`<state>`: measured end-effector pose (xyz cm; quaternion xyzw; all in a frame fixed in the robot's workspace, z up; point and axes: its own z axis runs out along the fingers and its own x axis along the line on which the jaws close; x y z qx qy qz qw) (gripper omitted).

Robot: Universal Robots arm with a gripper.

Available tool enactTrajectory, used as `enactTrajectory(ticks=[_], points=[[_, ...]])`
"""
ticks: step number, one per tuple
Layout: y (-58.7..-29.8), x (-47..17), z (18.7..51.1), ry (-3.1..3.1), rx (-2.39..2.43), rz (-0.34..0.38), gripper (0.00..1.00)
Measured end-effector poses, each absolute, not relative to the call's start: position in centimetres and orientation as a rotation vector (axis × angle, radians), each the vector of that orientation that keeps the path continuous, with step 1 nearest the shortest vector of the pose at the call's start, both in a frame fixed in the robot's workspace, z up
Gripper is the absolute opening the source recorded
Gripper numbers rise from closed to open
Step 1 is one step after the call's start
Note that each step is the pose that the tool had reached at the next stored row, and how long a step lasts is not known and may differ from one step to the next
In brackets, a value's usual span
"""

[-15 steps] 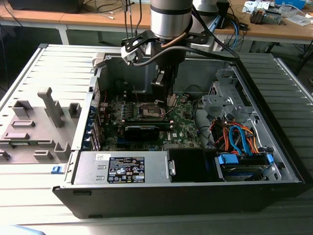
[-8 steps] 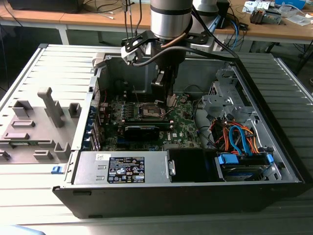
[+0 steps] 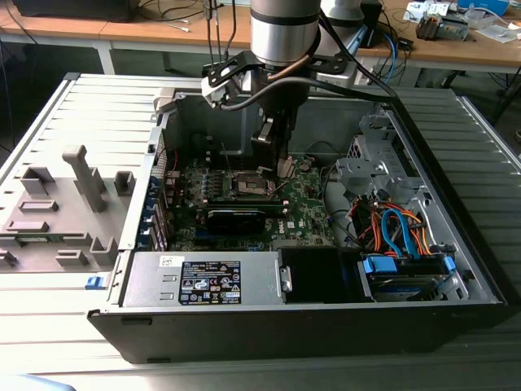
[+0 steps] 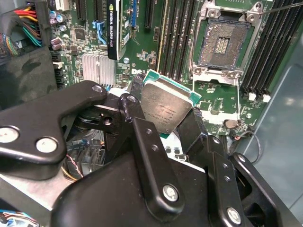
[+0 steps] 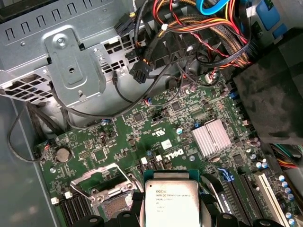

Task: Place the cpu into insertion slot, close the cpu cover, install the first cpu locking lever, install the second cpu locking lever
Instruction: 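Place the cpu into insertion slot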

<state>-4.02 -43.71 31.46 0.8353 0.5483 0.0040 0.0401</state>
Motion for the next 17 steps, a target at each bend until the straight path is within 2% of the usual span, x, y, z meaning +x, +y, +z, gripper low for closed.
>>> enactTrajectory(ticks=[17], points=[[-43.71, -4.02, 31.38, 1.664, 2.57, 0.011, 0.55]])
